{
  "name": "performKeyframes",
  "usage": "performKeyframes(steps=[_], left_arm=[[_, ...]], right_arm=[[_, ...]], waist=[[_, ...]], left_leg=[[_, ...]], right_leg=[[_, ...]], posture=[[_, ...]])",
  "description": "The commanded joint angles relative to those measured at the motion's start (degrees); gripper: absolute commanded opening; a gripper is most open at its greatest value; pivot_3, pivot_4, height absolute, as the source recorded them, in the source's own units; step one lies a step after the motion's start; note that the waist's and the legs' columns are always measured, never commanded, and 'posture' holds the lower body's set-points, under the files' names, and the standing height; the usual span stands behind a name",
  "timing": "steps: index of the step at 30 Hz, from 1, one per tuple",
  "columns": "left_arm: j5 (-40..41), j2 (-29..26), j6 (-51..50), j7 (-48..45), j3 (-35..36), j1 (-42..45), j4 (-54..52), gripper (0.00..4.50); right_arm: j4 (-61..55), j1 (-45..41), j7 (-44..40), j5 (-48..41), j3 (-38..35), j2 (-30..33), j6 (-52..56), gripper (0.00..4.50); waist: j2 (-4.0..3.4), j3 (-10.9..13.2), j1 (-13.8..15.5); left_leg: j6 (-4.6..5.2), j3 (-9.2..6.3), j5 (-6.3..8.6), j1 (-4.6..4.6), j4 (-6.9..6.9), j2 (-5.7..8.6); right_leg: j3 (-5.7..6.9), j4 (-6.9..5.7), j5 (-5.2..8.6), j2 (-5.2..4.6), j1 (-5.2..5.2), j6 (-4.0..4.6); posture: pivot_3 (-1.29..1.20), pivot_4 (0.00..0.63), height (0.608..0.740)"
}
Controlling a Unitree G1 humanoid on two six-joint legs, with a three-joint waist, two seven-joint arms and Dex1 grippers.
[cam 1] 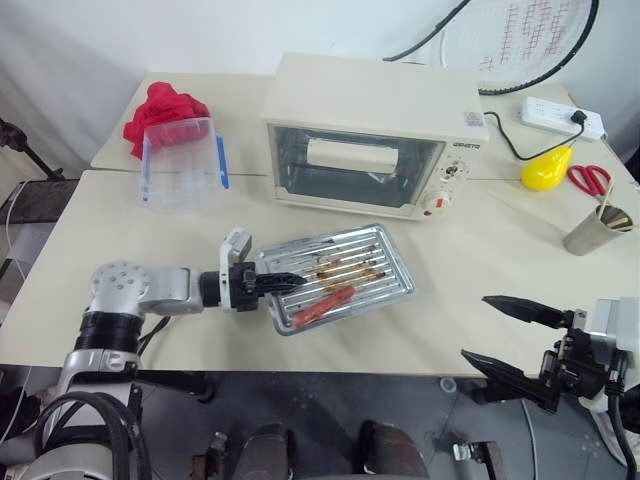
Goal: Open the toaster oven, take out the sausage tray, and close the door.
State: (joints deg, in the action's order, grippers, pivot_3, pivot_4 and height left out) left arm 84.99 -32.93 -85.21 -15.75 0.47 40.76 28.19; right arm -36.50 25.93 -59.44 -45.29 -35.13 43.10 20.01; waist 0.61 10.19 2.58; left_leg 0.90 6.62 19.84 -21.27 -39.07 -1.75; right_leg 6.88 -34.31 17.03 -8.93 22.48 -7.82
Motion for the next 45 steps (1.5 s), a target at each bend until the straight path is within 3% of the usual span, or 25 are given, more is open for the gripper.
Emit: performKeyframes(steps=[1,12,15,22,26,28,33,36,40,45], left_arm=[[-10.8,3.1,1.8,-9.0,-4.7,5.3,3.0,0.00],[-31.5,6.2,4.4,-26.1,-9.8,12.2,9.7,0.00],[-34.2,5.4,5.6,-27.7,-7.3,12.7,10.2,0.58],[-37.6,2.2,6.5,-29.9,-2.7,10.7,4.6,2.67],[-40.2,-3.7,10.2,-35.5,-5.3,6.3,-5.3,3.86],[-43.0,-8.9,17.3,-40.5,-7.0,1.5,-13.0,4.48],[-45.7,-13.6,32.2,-45.1,-0.5,-9.2,-21.1,4.48],[-50.2,-15.5,51.0,-52.8,3.6,-17.7,-23.0,4.48],[-55.4,-16.0,71.4,-55.5,10.2,-25.0,-20.7,4.48],[-55.2,-17.1,79.3,-56.9,18.3,-30.0,-20.4,4.48]], right_arm=[[-2.6,4.0,-1.2,-1.2,-4.4,-2.0,-1.7,4.49],[-2.8,7.1,-2.4,-1.0,-4.6,-3.6,-3.3,4.49],[-2.0,6.8,-2.6,-0.2,-2.8,-4.1,-4.0,4.50],[-1.2,6.2,-2.6,0.5,-0.6,-4.2,-4.5,4.50],[0.2,4.7,-3.2,0.9,1.0,-3.6,-4.5,4.50],[1.7,3.4,-3.9,1.2,2.1,-2.9,-4.4,4.50],[6.8,-0.9,-5.0,1.4,3.0,-2.1,-4.8,4.50],[11.8,-4.4,-6.4,3.2,3.4,-1.7,-6.7,4.50],[18.2,-9.0,-9.4,6.0,4.4,-0.2,-10.2,4.50],[19.0,-11.7,-14.2,7.6,6.2,1.8,-13.4,4.50]], waist=[[0.02,0.0,0.2],[0.02,0.0,0.2],[0.02,0.0,0.1],[0.03,0.0,-0.8],[0.03,0.0,-1.3],[0.02,0.0,-1.4],[0.02,0.0,-1.2],[0.02,0.0,-1.1],[0.01,0.0,-1.1],[-0.02,0.0,-1.2]], left_leg=[[-0.01,0.00,0.00,0.00,0.02,-0.01],[-0.03,0.08,0.00,0.03,-0.01,-0.04],[-0.02,0.08,0.00,0.03,-0.03,-0.05],[-0.02,0.10,0.00,0.00,-0.02,-0.09],[-0.02,0.10,0.00,0.00,-0.02,-0.09],[-0.03,0.08,0.00,0.02,-0.01,-0.12],[-0.07,0.08,0.05,0.07,-0.03,-0.22],[-0.07,0.05,0.08,0.07,-0.07,-0.22],[-0.07,0.09,0.17,0.06,-0.04,-0.26],[-0.02,0.11,0.20,0.07,-0.06,-0.29]], right_leg=[[0.01,0.00,0.00,0.02,0.01,0.00],[-0.12,0.07,-0.04,0.06,0.01,-0.06],[-0.13,0.04,-0.04,0.06,0.01,-0.06],[-0.16,-0.04,-0.03,0.07,0.10,-0.05],[-0.16,-0.06,-0.03,0.07,0.10,-0.05],[-0.25,-0.10,-0.03,0.08,0.15,-0.05],[-0.41,-0.10,-0.01,0.16,0.21,-0.01],[-0.42,-0.10,-0.01,0.12,0.21,-0.01],[-0.49,-0.10,0.00,0.13,0.31,0.00],[-0.48,-0.12,-0.01,0.11,0.31,0.00]], posture=[[0.00,0.150,0.740],[0.00,0.150,0.740],[0.00,0.150,0.740],[0.00,0.150,0.740],[0.00,0.150,0.740],[0.00,0.150,0.740],[0.00,0.150,0.740],[0.00,0.150,0.740],[0.00,0.150,0.740],[0.00,0.150,0.740]])
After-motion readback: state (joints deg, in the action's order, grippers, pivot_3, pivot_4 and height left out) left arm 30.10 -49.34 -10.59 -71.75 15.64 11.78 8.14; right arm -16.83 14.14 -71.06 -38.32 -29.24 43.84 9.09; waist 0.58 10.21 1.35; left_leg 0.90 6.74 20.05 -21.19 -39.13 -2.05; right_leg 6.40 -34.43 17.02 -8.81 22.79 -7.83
